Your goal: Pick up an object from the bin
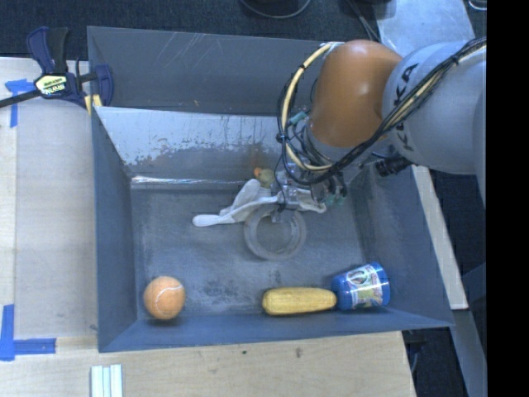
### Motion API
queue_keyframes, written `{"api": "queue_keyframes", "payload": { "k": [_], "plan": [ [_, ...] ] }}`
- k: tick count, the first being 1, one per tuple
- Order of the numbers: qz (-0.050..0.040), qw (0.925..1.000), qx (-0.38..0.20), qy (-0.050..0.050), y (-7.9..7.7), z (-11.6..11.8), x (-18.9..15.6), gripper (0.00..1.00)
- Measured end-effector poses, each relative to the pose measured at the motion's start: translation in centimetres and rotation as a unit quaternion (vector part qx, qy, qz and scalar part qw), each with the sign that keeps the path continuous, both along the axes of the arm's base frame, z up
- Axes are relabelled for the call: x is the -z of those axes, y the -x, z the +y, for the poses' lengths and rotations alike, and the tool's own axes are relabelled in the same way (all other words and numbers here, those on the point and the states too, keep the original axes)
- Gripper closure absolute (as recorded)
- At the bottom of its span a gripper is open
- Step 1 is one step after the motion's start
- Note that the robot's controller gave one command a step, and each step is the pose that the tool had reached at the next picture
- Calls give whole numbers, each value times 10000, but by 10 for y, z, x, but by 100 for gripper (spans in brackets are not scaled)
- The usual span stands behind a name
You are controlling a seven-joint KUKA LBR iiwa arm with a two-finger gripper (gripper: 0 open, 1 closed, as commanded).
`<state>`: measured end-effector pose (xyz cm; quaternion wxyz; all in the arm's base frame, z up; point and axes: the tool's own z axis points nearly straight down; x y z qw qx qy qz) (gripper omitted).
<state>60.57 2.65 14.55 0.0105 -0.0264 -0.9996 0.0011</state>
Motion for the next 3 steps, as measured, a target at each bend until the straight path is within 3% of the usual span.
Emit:
{"api": "queue_keyframes", "payload": {
  "k": [1, 2, 3],
  "plan": [
    [118, 9947, 1019, 17, -13, -10, 46, 0],
    [88, 9953, 965, 21, -13, -10, 44, 100],
    [88, 9953, 965, 21, -13, -10, 44, 100]
  ]
}}
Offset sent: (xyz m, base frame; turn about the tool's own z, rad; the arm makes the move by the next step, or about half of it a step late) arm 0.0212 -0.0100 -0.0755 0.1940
